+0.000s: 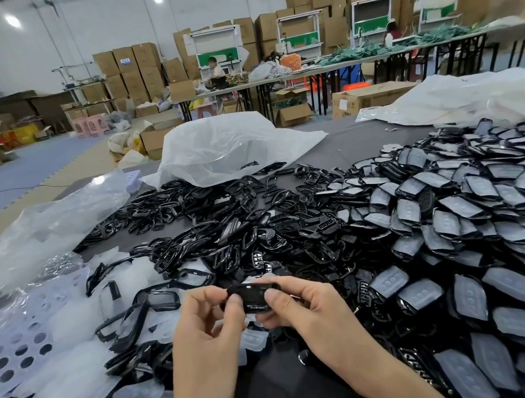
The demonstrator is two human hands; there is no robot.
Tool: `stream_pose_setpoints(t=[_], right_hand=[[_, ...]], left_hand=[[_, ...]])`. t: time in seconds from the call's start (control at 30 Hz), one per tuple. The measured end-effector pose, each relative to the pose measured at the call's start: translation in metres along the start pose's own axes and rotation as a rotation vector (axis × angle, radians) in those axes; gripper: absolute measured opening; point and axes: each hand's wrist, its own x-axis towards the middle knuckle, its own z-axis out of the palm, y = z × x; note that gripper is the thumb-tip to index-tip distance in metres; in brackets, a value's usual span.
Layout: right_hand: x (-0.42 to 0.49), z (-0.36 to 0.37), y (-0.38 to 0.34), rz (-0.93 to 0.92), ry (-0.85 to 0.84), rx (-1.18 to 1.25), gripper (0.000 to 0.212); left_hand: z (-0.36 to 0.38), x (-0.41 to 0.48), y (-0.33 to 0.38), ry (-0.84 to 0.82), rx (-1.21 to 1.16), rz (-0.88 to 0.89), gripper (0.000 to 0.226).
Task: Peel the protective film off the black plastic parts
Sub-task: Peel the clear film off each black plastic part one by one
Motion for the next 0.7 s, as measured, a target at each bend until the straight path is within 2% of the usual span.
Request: stream_pose_setpoints(t=[0.2,0.3,0.4,0.53,0.63,0.7], right_hand=[[0.0,-0.002,0.001,-0.04,0.005,-0.085,0.025],[0.0,-0.002,0.002,-0.043,0.033,-0.137,0.026],[0.0,-0.006,0.006,-0.056,0.152,-0.238,0.02],[0.004,-0.015,0.007,-0.076,0.309,-0.239,0.021],[0.005,-0.018,0.007,-0.08,0.329,-0.229,0.021],[0.005,-0.017,0.008,-0.081,0.332,-0.237,0.021]], left_hand=[[-0.004,0.002,0.0,-0.131,0.112,0.055,0.02],[-0.006,-0.002,0.002,-0.141,0.314,0.183,0.017],[-0.011,0.0,-0.002,-0.17,0.565,0.293,0.023],[-0.021,0.0,-0.012,-0.369,0.981,0.466,0.035],[-0.019,-0.002,-0.012,-0.411,1.076,0.516,0.019],[-0.017,-0.003,-0.007,-0.378,1.075,0.508,0.021]])
